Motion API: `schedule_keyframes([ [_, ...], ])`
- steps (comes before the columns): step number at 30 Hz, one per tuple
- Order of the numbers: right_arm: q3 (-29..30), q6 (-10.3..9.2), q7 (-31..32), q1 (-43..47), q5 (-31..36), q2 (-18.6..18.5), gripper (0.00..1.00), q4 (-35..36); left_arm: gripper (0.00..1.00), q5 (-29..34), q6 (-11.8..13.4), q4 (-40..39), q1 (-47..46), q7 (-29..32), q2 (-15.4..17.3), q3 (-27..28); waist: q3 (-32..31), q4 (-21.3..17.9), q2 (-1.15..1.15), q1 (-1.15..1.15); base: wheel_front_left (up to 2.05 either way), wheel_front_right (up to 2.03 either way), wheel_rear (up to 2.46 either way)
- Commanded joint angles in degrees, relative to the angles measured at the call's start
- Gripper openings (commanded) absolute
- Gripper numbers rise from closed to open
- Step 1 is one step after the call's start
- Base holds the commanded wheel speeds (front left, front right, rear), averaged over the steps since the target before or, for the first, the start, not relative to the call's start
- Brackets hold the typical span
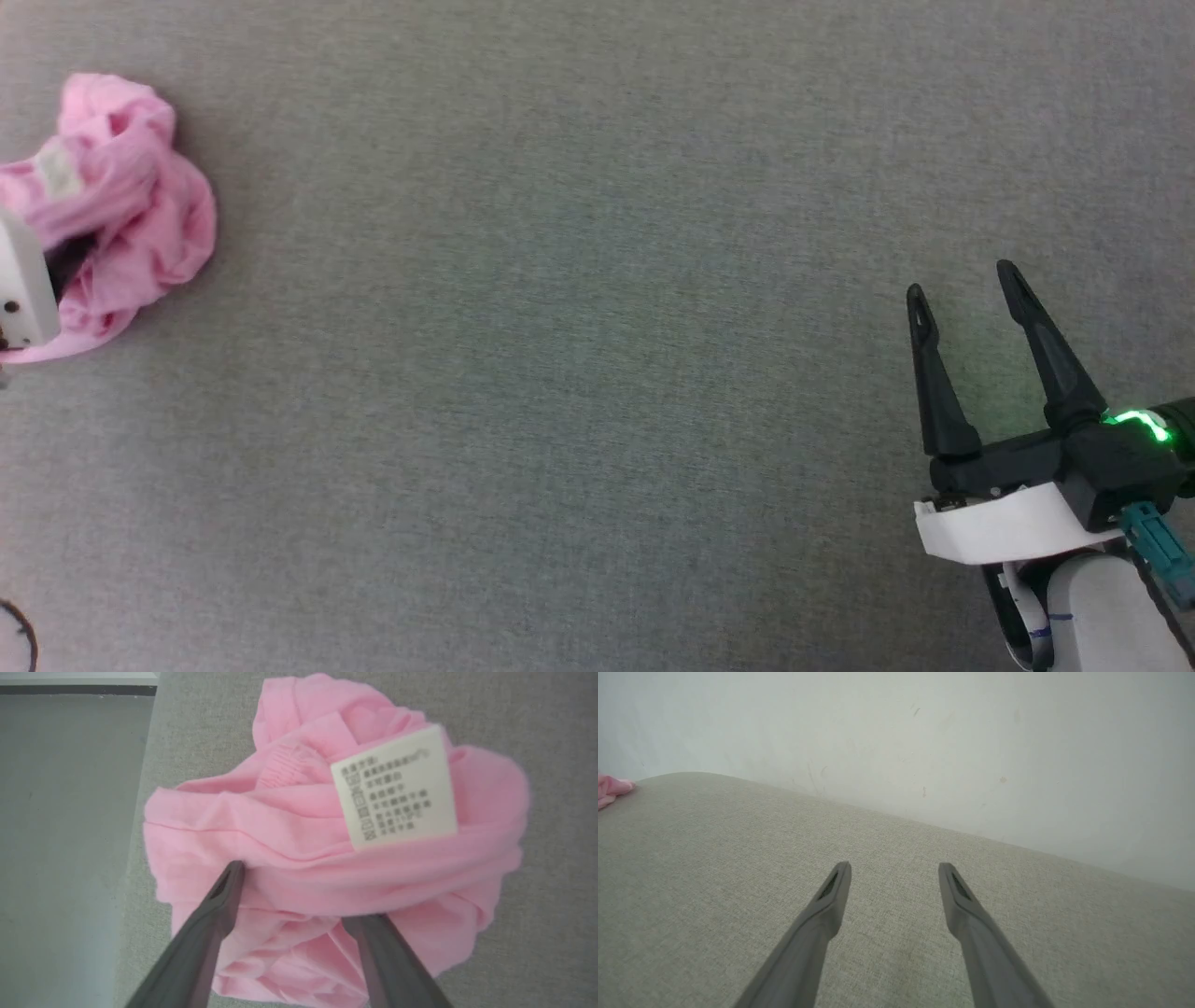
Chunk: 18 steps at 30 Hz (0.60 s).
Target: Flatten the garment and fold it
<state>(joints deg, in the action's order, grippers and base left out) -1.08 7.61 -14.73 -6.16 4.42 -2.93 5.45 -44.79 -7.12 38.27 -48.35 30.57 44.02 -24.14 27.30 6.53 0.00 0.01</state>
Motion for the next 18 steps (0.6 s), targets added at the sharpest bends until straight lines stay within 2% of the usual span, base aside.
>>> schedule_keyframes([
  [1, -0.1, -0.12, -0.3, -1.1, -0.4, 0.0, 1.0, 0.4, 1.0, -0.7, -0.4, 0.6, -0.3, 0.4, 0.1, -0.4, 1.5, -1.6, 0.0, -0.01, 0.0, 0.0, 0.0],
  [2, 0.0, -0.12, -0.3, -1.1, -0.4, 0.0, 1.0, 0.3, 1.0, -1.8, -0.4, 1.4, -0.1, 1.1, 0.0, -0.9, 1.4, -1.7, 0.0, -0.01, 0.0, 0.0, 0.0],
  [3, 0.1, -0.12, -0.3, -1.1, -0.5, 0.0, 1.0, 0.3, 0.42, -2.7, -0.4, 1.9, 0.0, 1.2, -0.1, -1.2, 1.3, -1.7, 0.0, -0.01, 0.0, 0.0, 0.0],
  [4, 0.2, -0.12, -0.3, -1.0, -0.6, 0.0, 1.0, 0.2, 0.0, -3.4, -0.4, 2.1, 0.1, 0.9, -0.2, -1.7, 1.1, -1.6, 0.0, -0.01, 0.0, 0.0, 0.0],
  [11, 0.4, -0.12, -0.3, -0.6, -1.1, 0.0, 1.0, -1.1, 0.0, -5.5, -0.4, 2.2, 0.1, -6.3, 1.0, -4.6, -3.2, -0.6, 0.0, -0.01, 0.0, 0.0, 0.0],
  [18, 0.6, -0.12, -0.3, 0.6, -2.9, 0.0, 1.0, -3.2, 0.0, -5.5, -0.4, 0.9, -2.1, -20.0, 3.3, -4.9, -11.0, 0.2, 0.0, -0.01, 0.0, 0.0, 0.0],
])
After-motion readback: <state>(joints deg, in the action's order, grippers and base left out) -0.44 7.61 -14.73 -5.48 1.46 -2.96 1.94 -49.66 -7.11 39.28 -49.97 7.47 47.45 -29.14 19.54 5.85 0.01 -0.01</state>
